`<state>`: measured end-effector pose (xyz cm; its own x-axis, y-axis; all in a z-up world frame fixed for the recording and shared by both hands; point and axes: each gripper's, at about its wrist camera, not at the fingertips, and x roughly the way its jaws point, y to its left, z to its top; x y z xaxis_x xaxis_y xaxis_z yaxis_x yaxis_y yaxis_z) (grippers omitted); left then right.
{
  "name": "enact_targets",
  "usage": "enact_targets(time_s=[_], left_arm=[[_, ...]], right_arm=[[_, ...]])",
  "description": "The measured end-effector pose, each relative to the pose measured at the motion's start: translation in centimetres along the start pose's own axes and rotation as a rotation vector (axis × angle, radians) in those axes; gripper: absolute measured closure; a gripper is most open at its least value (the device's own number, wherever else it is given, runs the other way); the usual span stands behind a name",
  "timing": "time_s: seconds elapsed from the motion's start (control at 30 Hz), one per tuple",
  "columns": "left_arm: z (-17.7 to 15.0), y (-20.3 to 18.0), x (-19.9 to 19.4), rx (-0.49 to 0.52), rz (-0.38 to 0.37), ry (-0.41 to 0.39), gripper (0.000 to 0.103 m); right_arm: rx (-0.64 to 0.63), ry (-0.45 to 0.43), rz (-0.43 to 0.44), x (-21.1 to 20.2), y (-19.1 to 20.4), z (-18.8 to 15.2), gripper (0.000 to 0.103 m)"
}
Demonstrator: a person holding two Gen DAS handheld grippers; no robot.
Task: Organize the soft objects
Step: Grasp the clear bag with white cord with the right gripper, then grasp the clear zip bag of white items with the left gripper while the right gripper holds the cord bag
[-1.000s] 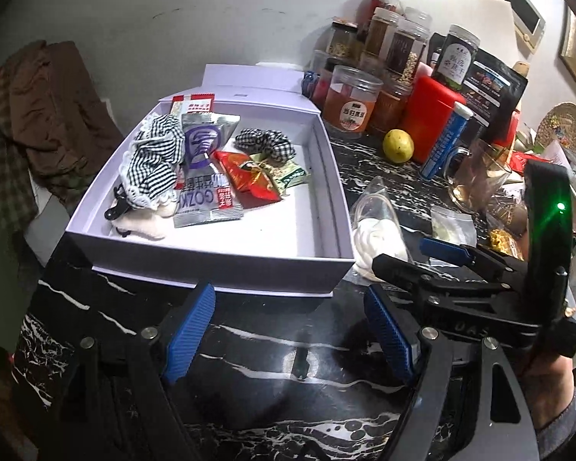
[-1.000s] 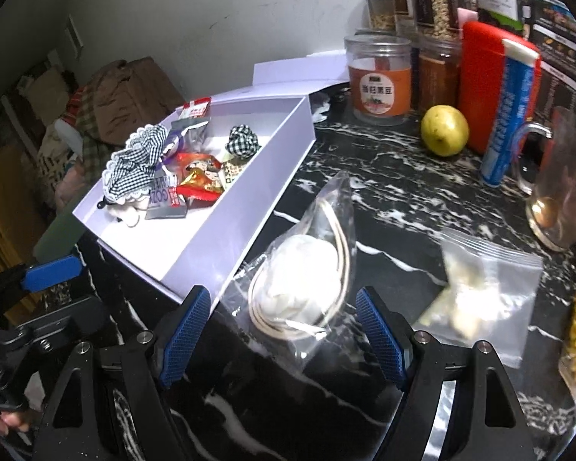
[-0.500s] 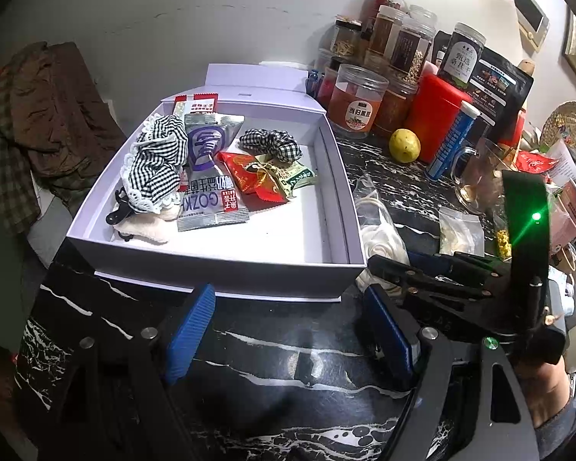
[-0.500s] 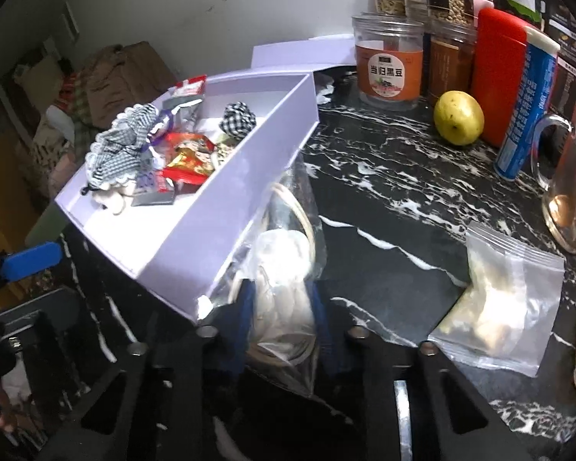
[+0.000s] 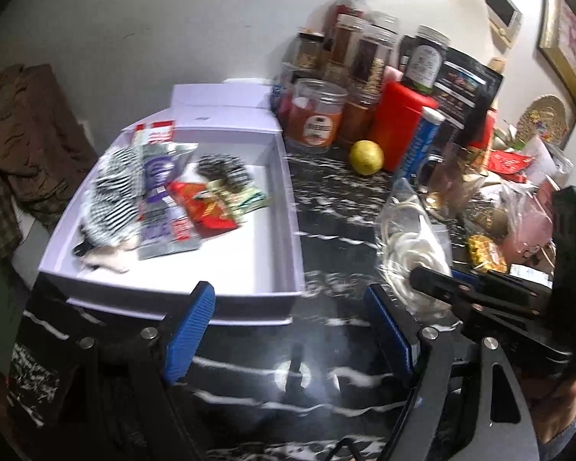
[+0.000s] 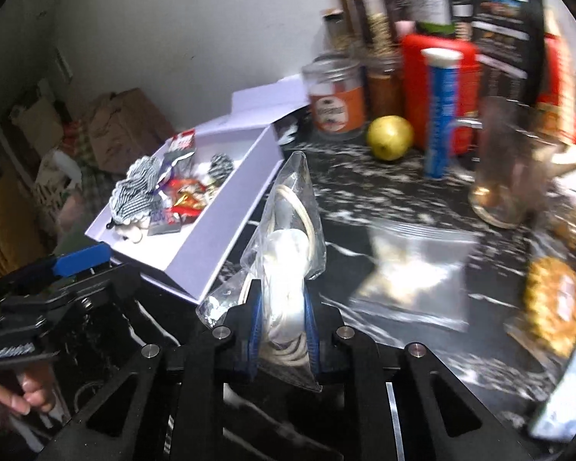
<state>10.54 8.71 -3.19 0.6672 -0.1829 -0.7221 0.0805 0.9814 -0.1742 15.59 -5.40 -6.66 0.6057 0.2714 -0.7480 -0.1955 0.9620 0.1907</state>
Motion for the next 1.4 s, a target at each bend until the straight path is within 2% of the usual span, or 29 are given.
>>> enact_targets(time_s=[0.3,0.6,1.0,1.17,1.33,1.4], left_arm=[[1.6,-5.7,2.5,0.075,-0.096,0.007,0.023],[2.5,-11.3,5.9,0.128,-0.165,0.046,0.023],[2.4,-16.1,12.0,0.188,-0.154,0.158,0.023],[2.6,-17.0,13.4,0.203,-0.096,0.172,0.023],[2.3,-16.5,15.4,0.157,-0.089,0.247,0.023],[2.1,-16.3,15.7,0.158,-0.082,0.239,0.023]], right_arm=[[0.108,-0.062,-0.09,-5.2,-5.2,-0.7,0.083],[0.16,-0.116,-0.143,-8.1,-9.5,-0.8,0.083],[0.218,-0.107,-0.186,-8.6,-13.6,-2.2,0.083],[0.234,-0.101,-0.186,-8.6,-14.2,-2.5,0.083],[0.243,-0.095,-0.174,-8.3,-14.4,-2.5,0.083],[0.243,-0.093,-0.169,-8.2,-14.4,-2.4,0.083]])
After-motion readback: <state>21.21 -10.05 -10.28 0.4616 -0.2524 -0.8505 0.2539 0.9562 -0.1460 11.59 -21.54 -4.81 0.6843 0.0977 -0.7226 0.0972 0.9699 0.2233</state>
